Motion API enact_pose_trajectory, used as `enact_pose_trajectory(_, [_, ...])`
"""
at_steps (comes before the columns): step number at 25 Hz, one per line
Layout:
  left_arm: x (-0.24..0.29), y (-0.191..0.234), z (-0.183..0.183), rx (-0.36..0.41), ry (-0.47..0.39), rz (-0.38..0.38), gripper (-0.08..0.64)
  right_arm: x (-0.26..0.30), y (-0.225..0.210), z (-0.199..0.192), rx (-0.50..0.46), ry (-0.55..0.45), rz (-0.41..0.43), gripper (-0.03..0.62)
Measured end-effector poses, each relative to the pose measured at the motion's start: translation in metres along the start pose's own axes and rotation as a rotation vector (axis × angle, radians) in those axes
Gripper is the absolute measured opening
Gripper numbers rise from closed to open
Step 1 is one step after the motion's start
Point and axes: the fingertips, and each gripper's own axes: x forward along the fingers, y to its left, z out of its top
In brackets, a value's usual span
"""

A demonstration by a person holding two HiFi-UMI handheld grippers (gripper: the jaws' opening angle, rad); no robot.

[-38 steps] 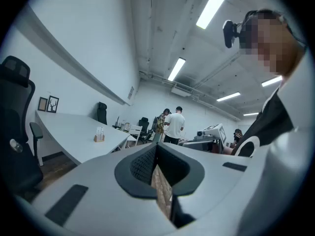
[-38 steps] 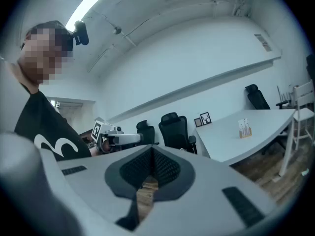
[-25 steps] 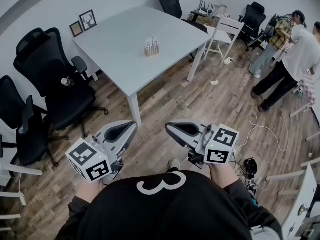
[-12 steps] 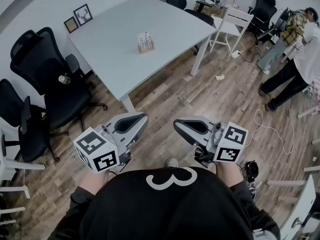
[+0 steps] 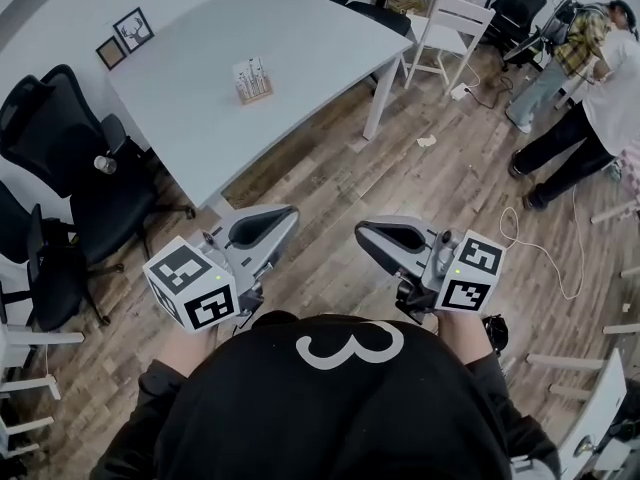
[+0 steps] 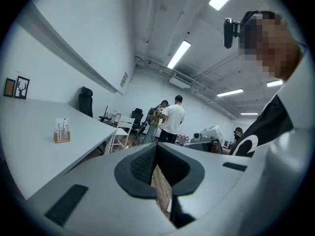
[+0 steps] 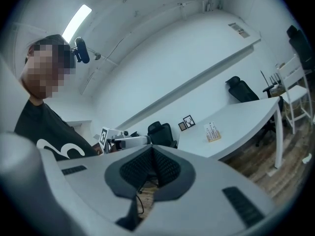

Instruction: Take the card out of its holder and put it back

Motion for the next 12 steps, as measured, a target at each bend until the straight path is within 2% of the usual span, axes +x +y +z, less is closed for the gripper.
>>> enact_pose_trajectory(5, [0.006, 0.015, -0.01, -0.023, 0.019, 0.028, 0.012, 0.001, -0.019, -0.012, 0.036, 0.02, 0.006, 0.009])
enact_pose_trajectory(9, [0.021, 0.067, -0.017, -0.093, 0.042, 0.047, 0.011, 0.022, -0.059, -0.016, 0.094, 0.064, -0.017, 0.009])
enact_pose_trajectory(12, [0.037, 0.103, -0.014, -0.129, 0.049, 0.041, 0.011, 0.038, -0.085, -0.007, 0.079, 0.105, -0.025, 0.009])
